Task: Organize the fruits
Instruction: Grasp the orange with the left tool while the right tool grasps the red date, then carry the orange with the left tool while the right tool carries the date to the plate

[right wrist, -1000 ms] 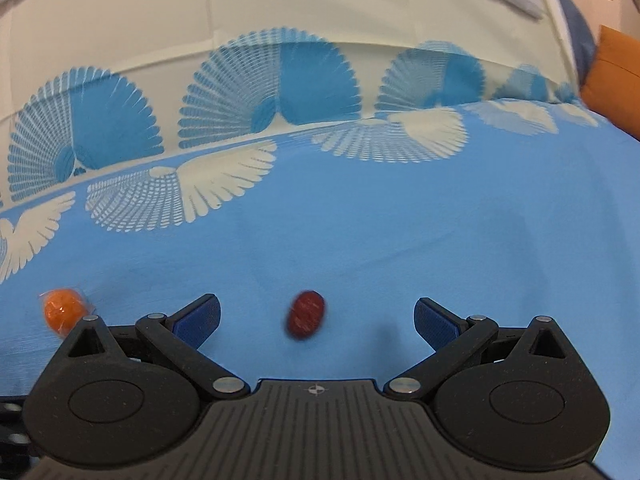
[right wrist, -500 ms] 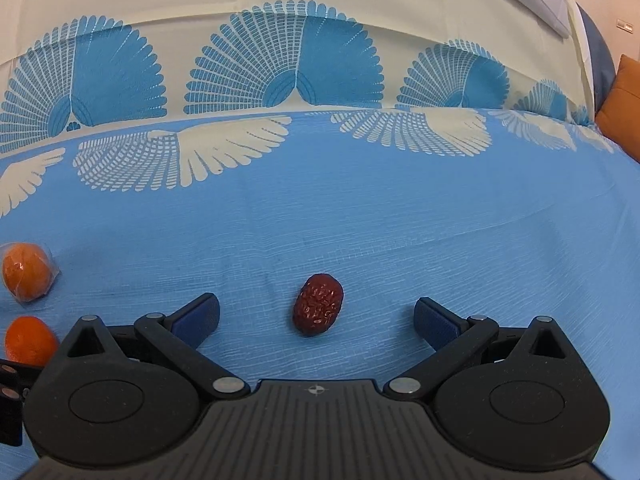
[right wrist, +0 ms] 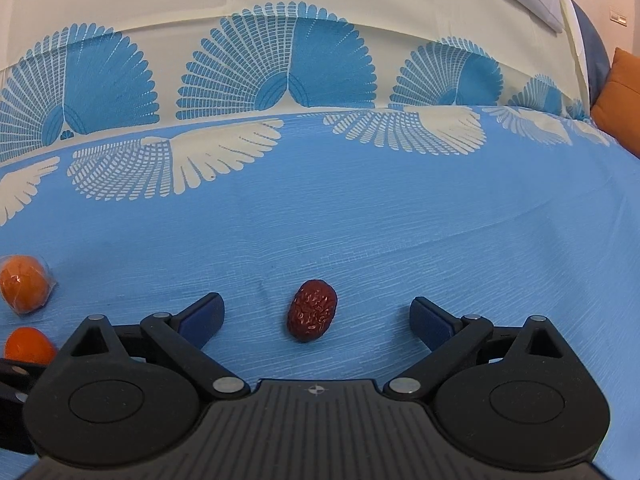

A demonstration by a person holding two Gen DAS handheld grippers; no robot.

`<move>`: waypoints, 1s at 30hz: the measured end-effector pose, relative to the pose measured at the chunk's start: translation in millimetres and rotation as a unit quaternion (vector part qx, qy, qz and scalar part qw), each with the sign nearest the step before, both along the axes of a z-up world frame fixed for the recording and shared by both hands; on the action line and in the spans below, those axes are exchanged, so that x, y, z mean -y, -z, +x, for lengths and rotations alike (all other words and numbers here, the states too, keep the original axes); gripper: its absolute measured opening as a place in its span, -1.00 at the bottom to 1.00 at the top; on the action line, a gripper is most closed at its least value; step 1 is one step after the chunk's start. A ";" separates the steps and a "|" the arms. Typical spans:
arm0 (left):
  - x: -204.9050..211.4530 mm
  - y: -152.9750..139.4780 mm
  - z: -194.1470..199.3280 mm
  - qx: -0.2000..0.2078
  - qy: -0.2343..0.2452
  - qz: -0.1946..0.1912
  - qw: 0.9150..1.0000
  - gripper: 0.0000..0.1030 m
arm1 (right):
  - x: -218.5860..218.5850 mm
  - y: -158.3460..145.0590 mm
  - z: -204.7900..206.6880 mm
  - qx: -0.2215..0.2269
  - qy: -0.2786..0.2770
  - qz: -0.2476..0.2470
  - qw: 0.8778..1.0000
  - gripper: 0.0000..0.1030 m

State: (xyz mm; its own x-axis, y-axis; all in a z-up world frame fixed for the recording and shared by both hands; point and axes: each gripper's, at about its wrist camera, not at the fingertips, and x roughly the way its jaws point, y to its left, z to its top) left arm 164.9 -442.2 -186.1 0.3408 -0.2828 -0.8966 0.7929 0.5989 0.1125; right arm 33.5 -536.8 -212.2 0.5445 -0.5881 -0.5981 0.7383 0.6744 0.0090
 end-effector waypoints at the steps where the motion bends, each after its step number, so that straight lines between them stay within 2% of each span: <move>1: -0.5 -2.3 -1.0 -0.008 0.002 -0.007 1.000 0.48 | -0.2 -1.4 -0.7 0.004 -0.001 0.000 1.000 0.54; 2: -1.0 -5.5 -2.6 -0.010 0.005 -0.014 1.000 0.02 | -1.4 -3.7 -2.1 0.011 -0.006 -0.001 1.000 0.23; 3: -0.1 -9.4 -5.3 -0.009 0.013 -0.015 1.000 -0.26 | -1.3 -7.1 -3.4 0.019 -0.016 0.000 1.000 -0.49; 4: 0.3 -12.0 -7.4 -0.006 0.017 -0.014 1.000 -0.26 | -0.5 -9.4 -4.3 0.024 -0.023 0.008 0.999 -0.54; 6: -3.7 -18.0 -11.2 -0.005 0.022 -0.029 0.999 -0.26 | 3.3 -12.6 -8.5 0.041 -0.026 0.036 0.998 -0.54; 8: -6.8 -22.0 -14.9 0.001 0.024 -0.028 0.999 -0.26 | 4.6 -16.0 -12.6 0.044 -0.017 0.051 0.998 -0.54; 17: -54.1 -66.8 -41.2 0.005 0.007 -0.041 0.999 -0.26 | -17.1 -53.5 -31.5 0.047 -0.031 0.026 0.998 -0.54; 25: -114.9 -123.3 -73.1 0.020 -0.017 -0.061 0.998 -0.26 | -66.6 -92.6 -57.4 0.052 -0.066 0.037 0.996 -0.54; 30: -164.6 -155.1 -95.9 0.021 -0.042 -0.073 0.996 -0.26 | -108.7 -124.1 -75.3 0.052 -0.099 0.020 0.994 -0.54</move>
